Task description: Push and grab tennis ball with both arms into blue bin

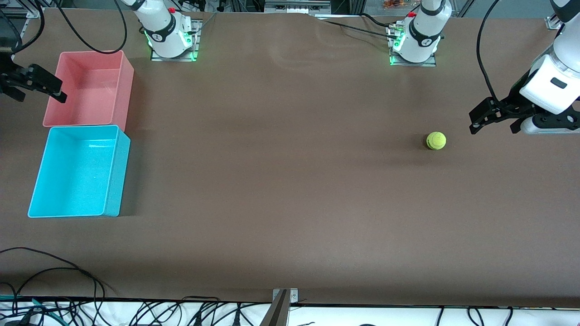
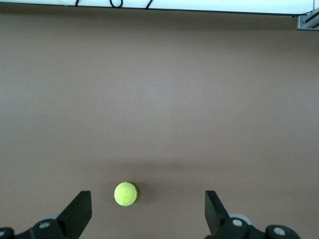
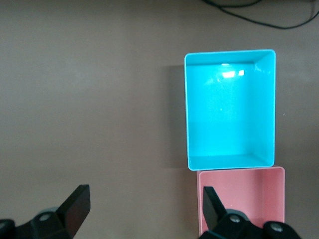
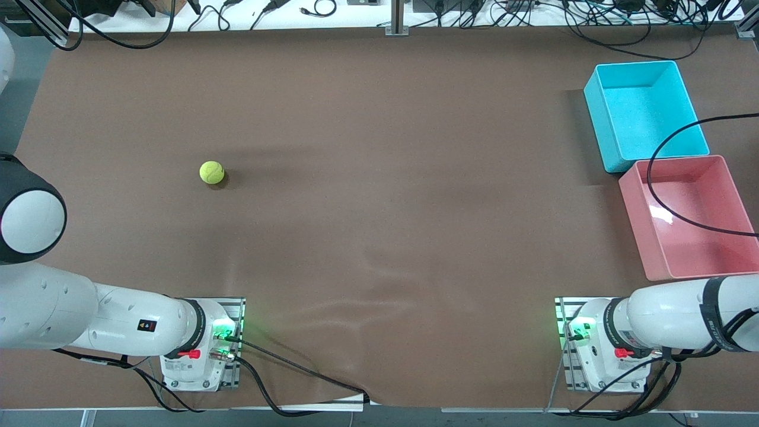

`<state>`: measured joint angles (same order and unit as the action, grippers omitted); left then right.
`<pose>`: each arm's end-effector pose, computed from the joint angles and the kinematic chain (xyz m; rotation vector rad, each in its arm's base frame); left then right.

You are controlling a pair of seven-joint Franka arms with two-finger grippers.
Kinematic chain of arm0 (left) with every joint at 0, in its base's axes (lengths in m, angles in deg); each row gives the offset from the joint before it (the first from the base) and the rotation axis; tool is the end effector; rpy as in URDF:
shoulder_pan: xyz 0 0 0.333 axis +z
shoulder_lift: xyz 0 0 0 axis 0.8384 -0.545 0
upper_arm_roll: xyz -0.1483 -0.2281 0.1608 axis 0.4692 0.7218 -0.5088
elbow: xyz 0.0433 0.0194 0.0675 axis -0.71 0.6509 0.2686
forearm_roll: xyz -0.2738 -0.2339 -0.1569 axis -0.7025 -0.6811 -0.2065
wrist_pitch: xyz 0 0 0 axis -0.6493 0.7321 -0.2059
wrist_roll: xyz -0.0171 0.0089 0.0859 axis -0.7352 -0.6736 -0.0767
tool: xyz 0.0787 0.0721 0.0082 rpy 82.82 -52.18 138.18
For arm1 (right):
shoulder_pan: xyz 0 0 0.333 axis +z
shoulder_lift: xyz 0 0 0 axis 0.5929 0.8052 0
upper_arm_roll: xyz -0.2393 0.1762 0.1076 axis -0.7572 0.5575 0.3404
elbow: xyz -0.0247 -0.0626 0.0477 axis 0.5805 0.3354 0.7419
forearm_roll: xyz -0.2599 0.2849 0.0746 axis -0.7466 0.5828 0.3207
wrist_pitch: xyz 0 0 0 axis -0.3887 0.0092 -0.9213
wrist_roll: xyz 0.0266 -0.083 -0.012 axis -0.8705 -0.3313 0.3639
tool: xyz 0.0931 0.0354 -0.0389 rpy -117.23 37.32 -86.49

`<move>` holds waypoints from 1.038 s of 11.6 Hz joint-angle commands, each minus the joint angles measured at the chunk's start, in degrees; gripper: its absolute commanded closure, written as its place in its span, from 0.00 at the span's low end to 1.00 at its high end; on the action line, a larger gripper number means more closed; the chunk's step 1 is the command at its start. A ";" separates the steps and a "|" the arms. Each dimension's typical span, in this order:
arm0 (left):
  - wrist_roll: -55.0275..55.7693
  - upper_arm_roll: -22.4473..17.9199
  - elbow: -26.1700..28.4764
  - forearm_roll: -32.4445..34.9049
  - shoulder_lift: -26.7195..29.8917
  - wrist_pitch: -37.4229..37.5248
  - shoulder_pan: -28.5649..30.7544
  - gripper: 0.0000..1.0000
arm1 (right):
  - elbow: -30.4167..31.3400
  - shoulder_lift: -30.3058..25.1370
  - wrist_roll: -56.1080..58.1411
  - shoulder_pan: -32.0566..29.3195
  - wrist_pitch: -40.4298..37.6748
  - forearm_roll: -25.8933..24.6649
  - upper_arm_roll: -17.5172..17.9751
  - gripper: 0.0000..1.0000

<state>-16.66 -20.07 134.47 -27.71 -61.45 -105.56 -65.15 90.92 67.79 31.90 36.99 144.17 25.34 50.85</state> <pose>0.5753 -0.0631 0.6154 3.1314 0.0737 0.1543 0.5408 -0.0054 0.6538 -3.1344 0.0238 -0.0682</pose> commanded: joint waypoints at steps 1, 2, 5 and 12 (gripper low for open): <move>-1.29 -0.05 -1.52 0.33 -0.42 1.28 0.18 0.00 | -2.85 1.95 -0.61 -0.72 -1.54 1.00 -0.85 0.00; -1.29 0.04 -1.52 0.33 -0.42 1.36 0.18 0.00 | -2.85 3.00 -0.61 -0.80 -1.02 1.00 -0.95 0.00; -1.29 -0.05 -1.52 0.24 -0.43 1.37 0.18 0.00 | -3.11 4.51 -0.61 -1.16 -0.66 1.00 -1.04 0.00; -1.03 -0.05 -1.43 0.24 -0.95 3.39 2.11 0.00 | -3.38 4.68 -0.61 -1.33 0.04 1.00 -2.17 0.00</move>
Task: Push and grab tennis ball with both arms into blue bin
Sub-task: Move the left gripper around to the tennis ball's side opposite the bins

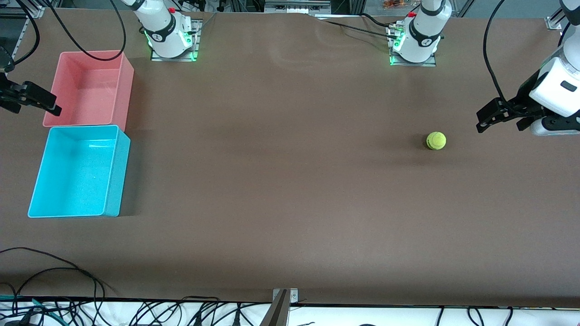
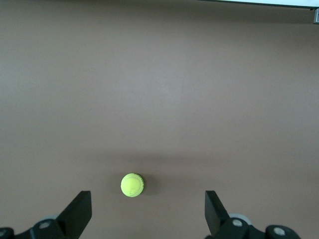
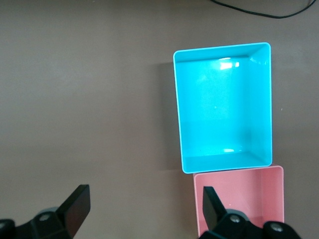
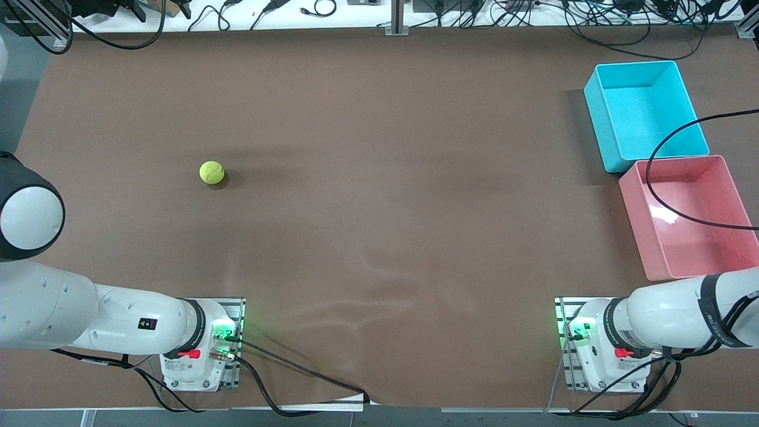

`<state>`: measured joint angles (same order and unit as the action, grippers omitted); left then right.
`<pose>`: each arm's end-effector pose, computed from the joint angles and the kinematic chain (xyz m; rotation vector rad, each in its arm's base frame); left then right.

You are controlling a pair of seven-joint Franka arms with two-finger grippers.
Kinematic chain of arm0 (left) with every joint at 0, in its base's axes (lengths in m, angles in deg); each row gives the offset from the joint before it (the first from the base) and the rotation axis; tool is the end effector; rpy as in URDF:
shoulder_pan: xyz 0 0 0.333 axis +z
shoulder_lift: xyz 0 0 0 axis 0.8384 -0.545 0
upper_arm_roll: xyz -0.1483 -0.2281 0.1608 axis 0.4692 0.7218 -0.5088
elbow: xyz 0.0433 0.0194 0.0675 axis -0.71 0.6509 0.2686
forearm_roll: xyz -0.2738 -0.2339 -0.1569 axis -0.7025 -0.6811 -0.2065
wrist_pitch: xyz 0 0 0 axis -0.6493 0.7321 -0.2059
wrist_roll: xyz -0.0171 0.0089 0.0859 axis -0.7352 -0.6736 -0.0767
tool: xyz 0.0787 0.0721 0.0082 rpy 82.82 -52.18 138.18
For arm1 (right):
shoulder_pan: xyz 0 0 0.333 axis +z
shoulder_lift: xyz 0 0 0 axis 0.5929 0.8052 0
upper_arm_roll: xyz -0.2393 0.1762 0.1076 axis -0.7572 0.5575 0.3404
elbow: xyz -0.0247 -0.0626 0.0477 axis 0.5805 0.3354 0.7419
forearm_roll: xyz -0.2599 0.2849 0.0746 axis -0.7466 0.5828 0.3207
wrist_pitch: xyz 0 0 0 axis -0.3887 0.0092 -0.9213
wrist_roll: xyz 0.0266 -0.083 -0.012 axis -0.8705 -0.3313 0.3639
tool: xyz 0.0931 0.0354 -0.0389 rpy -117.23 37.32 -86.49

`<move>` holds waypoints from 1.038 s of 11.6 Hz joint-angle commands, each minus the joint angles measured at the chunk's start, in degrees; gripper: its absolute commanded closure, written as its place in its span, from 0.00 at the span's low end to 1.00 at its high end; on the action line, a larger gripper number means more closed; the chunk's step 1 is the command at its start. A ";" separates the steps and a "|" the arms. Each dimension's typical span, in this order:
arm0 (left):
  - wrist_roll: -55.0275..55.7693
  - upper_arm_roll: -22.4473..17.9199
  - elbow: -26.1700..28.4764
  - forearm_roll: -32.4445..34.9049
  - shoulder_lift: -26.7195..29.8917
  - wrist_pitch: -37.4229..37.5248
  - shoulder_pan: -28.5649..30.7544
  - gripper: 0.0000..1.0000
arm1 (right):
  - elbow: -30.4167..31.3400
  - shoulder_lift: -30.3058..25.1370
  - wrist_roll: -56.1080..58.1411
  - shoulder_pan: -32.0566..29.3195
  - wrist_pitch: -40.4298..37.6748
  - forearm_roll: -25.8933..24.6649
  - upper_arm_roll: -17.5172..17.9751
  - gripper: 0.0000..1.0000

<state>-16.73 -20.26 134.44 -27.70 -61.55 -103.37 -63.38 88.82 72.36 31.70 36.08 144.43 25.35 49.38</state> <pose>0.5738 -0.0432 0.6110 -3.1366 -0.1258 -0.0932 0.5655 -0.0283 0.6273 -3.1364 0.0946 -0.0079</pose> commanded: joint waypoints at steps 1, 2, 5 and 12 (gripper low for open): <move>-0.95 0.15 -1.32 0.24 -1.20 1.29 0.43 0.00 | -1.28 0.02 -0.41 -0.33 -0.31 1.60 -1.32 0.00; -0.78 0.06 -1.14 0.24 -1.38 1.29 0.69 0.00 | -1.28 0.02 -0.41 -0.33 -0.31 1.69 -1.41 0.00; -1.04 -0.03 -1.32 0.33 -3.48 1.29 2.45 0.00 | -1.28 0.11 -0.41 -0.33 -0.23 1.69 -1.41 0.00; -1.13 -0.11 -1.32 4.37 -8.14 1.29 4.12 0.00 | -1.28 0.20 -0.24 -0.24 -0.31 1.17 -1.33 0.00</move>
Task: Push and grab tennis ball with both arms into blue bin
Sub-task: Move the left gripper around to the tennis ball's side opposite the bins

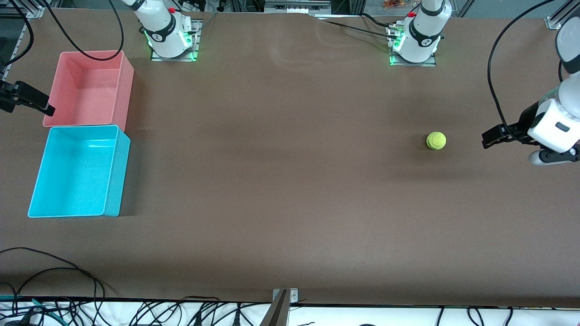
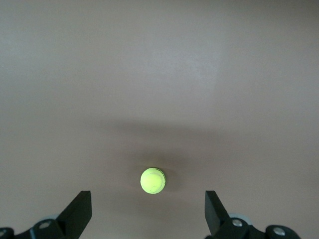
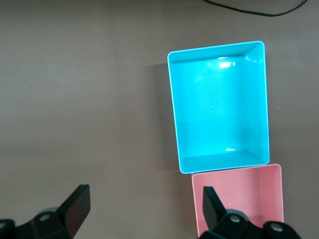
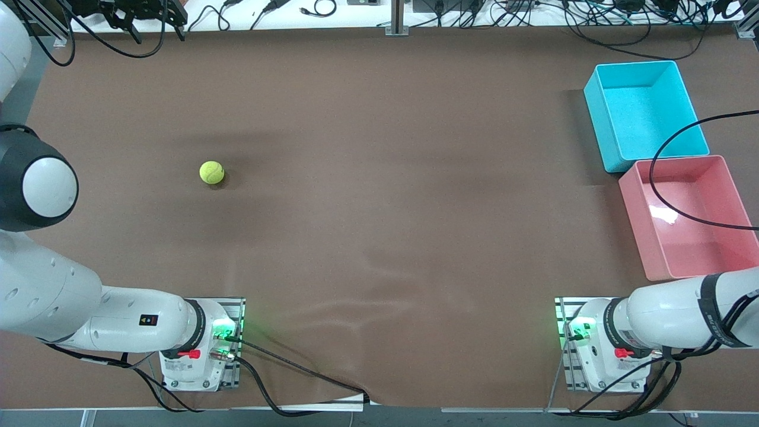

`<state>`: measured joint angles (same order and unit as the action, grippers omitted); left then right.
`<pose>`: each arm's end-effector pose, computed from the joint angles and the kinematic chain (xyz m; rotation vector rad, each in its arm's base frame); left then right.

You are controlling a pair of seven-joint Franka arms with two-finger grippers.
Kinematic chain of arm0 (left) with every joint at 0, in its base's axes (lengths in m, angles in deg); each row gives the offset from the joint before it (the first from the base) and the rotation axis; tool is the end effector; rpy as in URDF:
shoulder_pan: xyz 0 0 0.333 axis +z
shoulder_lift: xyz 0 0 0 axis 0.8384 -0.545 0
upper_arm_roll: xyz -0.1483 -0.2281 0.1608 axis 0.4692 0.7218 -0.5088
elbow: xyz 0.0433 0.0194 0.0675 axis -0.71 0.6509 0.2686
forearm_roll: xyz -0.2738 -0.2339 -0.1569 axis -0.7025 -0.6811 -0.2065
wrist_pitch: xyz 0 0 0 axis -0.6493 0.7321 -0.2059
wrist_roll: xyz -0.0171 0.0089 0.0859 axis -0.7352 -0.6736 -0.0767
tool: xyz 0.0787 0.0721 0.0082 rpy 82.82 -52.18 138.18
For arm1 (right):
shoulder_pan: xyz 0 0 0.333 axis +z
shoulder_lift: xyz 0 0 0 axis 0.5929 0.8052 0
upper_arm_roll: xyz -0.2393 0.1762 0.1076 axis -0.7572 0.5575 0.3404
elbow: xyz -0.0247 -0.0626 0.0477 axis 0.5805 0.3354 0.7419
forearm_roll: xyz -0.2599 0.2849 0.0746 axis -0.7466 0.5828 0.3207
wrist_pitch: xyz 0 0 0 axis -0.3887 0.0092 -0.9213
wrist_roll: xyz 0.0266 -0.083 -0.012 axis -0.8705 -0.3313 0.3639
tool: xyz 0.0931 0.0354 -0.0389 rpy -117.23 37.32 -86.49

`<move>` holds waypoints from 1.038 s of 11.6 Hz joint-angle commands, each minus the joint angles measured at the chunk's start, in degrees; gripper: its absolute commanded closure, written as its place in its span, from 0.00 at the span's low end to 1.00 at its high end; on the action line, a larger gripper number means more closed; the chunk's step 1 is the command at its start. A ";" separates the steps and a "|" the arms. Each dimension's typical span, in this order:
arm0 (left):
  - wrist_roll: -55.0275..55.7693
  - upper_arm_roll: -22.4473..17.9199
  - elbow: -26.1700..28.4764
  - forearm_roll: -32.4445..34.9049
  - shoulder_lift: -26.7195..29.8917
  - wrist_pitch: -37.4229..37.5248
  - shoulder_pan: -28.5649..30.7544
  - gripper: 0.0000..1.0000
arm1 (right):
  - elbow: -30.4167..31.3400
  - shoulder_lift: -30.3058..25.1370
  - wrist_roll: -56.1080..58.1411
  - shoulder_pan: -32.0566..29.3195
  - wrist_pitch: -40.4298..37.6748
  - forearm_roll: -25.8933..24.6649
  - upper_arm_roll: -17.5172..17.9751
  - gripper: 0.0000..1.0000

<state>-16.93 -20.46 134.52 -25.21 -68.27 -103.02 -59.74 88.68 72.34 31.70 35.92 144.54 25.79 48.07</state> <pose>0.6032 -0.0018 0.5408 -3.0719 -0.2118 0.0942 0.5648 -0.0417 0.6289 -3.1283 0.1343 -0.0158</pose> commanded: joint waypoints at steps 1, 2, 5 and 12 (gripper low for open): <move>-1.11 0.17 -1.49 2.84 -2.30 0.94 1.35 0.00 | -1.14 0.31 -0.14 -0.08 -0.42 0.64 -0.01 0.00; -0.76 0.17 -1.49 2.93 -3.01 0.94 1.79 0.00 | -1.14 0.48 0.03 0.09 -0.42 0.64 -0.01 0.00; -0.50 0.08 -1.58 7.72 -5.47 0.41 3.03 0.03 | -1.06 0.57 0.21 0.27 -0.50 0.55 0.07 0.00; 18.89 -0.53 -1.58 1.93 -5.74 0.50 8.64 1.00 | -1.14 0.75 -0.14 0.27 -0.42 0.64 0.07 0.00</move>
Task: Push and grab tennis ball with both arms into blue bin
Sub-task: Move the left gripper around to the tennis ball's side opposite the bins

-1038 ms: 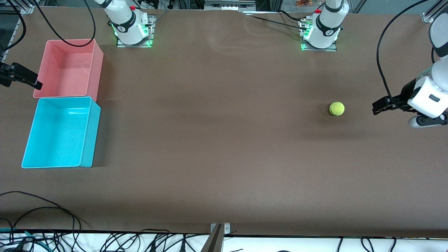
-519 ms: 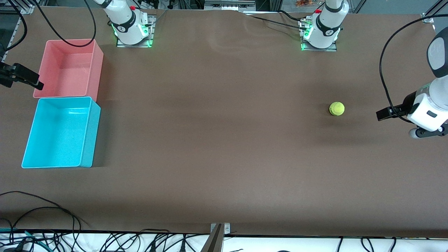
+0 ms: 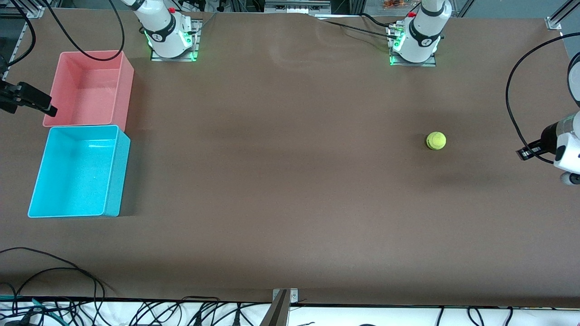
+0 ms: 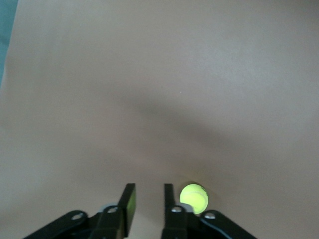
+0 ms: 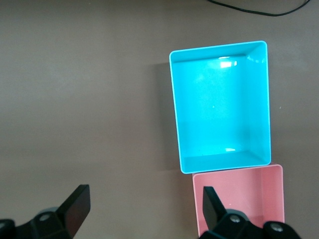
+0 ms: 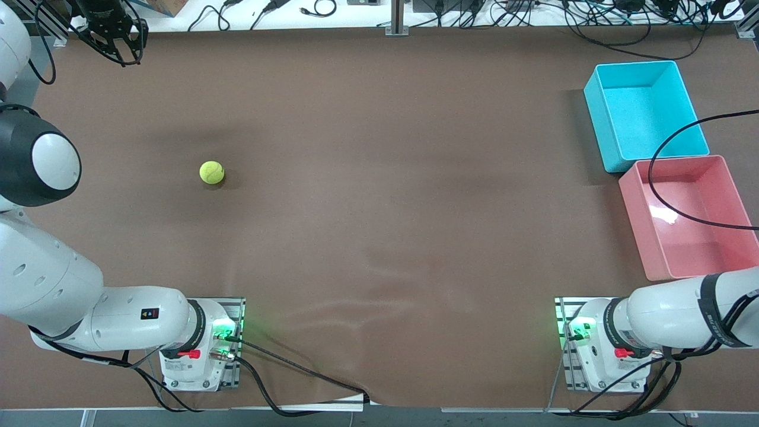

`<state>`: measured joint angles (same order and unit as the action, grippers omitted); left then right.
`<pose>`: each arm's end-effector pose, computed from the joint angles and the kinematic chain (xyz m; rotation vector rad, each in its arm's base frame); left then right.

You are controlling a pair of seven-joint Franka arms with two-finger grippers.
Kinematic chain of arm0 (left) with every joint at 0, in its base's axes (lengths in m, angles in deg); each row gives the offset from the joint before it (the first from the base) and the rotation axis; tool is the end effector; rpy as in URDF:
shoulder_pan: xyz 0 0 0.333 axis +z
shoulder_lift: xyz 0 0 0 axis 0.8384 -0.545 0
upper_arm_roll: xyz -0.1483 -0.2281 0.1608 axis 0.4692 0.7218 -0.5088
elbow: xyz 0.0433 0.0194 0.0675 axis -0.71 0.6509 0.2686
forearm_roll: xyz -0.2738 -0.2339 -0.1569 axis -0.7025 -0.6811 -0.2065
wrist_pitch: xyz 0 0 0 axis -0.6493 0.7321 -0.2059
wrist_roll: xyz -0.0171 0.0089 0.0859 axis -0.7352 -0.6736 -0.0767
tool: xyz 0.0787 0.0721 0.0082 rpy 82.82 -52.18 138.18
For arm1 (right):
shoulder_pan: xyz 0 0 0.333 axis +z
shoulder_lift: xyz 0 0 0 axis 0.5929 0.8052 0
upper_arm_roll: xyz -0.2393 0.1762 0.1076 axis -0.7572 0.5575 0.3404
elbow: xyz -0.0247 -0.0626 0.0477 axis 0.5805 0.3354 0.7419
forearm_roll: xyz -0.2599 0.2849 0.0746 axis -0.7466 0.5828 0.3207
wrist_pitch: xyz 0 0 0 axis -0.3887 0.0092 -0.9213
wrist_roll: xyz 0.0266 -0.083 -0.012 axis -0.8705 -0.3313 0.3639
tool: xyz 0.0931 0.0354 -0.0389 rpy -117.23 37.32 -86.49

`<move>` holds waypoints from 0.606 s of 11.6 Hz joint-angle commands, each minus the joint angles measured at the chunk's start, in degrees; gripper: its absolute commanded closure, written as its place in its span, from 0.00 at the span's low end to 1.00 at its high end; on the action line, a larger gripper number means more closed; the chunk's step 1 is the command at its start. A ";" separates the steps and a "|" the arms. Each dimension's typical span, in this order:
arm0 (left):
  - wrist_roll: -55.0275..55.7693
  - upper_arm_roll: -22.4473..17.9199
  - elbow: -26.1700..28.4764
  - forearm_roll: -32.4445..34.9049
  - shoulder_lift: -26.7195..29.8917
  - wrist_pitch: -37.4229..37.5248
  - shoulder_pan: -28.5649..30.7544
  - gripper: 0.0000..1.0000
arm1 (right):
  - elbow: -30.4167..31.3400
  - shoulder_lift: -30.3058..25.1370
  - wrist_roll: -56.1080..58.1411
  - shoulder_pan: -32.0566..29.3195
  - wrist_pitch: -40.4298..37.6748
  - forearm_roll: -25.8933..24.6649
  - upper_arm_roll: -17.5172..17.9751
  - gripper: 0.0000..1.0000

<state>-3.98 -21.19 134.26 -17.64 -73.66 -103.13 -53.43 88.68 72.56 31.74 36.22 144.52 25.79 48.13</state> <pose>0.6155 0.0856 0.4872 -2.8472 -0.6685 0.1854 0.5661 -0.0382 0.6267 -3.1288 0.1234 -0.0092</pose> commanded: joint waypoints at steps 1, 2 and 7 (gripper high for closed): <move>8.41 0.20 -1.31 -13.35 -0.43 0.43 6.61 1.00 | -1.06 0.52 -0.18 -0.03 -0.48 0.64 0.01 0.00; 9.57 0.20 -0.61 -19.61 -0.69 -0.35 9.52 1.00 | -1.14 0.52 -0.18 -0.03 -0.40 0.73 0.01 0.00; 29.48 0.64 4.83 -17.40 0.10 -4.75 11.14 1.00 | -1.14 0.61 -0.27 -0.03 -0.40 0.64 0.10 0.00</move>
<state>14.14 -21.55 135.71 -36.75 -74.37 -105.02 -41.49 88.68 72.67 31.74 36.25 144.52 25.79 48.14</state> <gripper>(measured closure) 0.991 0.000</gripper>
